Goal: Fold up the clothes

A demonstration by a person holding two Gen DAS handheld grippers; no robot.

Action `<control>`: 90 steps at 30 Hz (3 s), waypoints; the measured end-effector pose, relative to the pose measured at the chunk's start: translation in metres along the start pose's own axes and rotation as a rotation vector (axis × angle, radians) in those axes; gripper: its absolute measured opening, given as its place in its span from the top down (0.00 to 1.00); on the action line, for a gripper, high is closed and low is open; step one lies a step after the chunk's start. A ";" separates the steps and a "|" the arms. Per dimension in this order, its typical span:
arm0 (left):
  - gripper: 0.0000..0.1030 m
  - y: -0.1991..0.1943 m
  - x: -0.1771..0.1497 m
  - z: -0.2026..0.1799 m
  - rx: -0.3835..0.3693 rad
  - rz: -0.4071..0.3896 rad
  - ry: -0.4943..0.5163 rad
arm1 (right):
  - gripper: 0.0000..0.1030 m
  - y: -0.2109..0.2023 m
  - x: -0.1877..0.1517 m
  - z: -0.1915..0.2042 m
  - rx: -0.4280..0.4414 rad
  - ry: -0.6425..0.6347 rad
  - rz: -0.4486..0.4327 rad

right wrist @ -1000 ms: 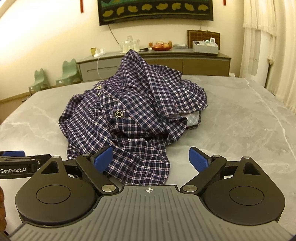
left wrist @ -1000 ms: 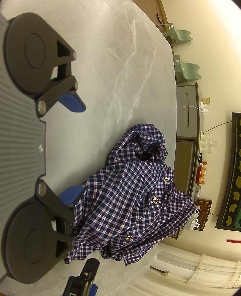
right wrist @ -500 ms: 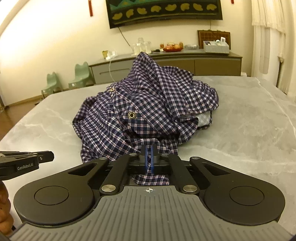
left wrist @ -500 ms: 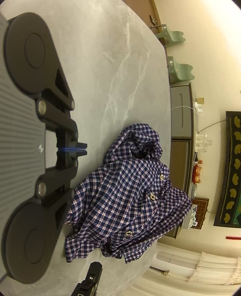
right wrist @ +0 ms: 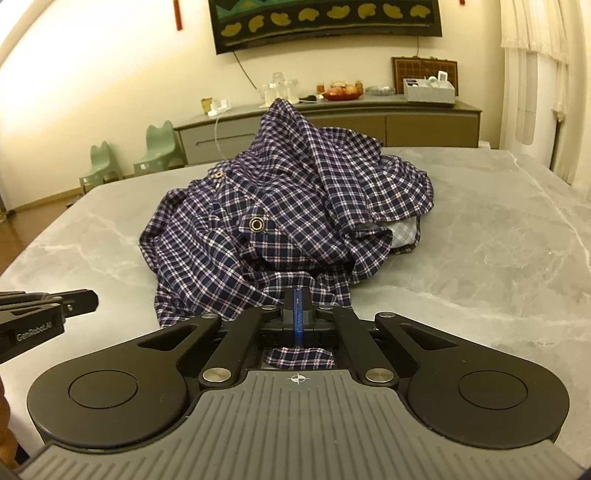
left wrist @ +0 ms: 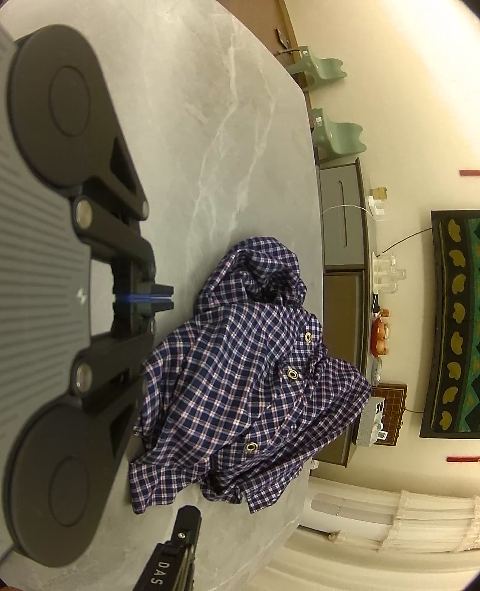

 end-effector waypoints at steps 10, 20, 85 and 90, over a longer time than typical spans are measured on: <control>0.00 0.001 0.013 0.012 -0.027 -0.054 -0.125 | 0.07 0.003 0.004 -0.004 -0.072 0.010 -0.038; 0.00 0.087 0.077 -0.025 -0.165 0.087 -0.130 | 0.02 0.083 0.049 -0.016 -0.100 -0.071 0.034; 0.47 -0.010 0.025 0.108 0.088 -0.031 -0.070 | 0.21 0.048 0.132 -0.018 -0.034 0.017 -0.138; 0.27 0.018 0.077 0.074 -0.001 -0.087 -0.067 | 0.15 0.048 0.101 -0.053 0.055 0.159 -0.029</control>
Point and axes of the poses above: each gripper's, at about its wrist camera, not at the fingertips, and y roughly the way its jaws point, z to its left, x to its top, the point moved 4 cm from there along y, roughly the way its jaws point, and after that the axes turned 5 degrees about z, right-handed, at the moved point
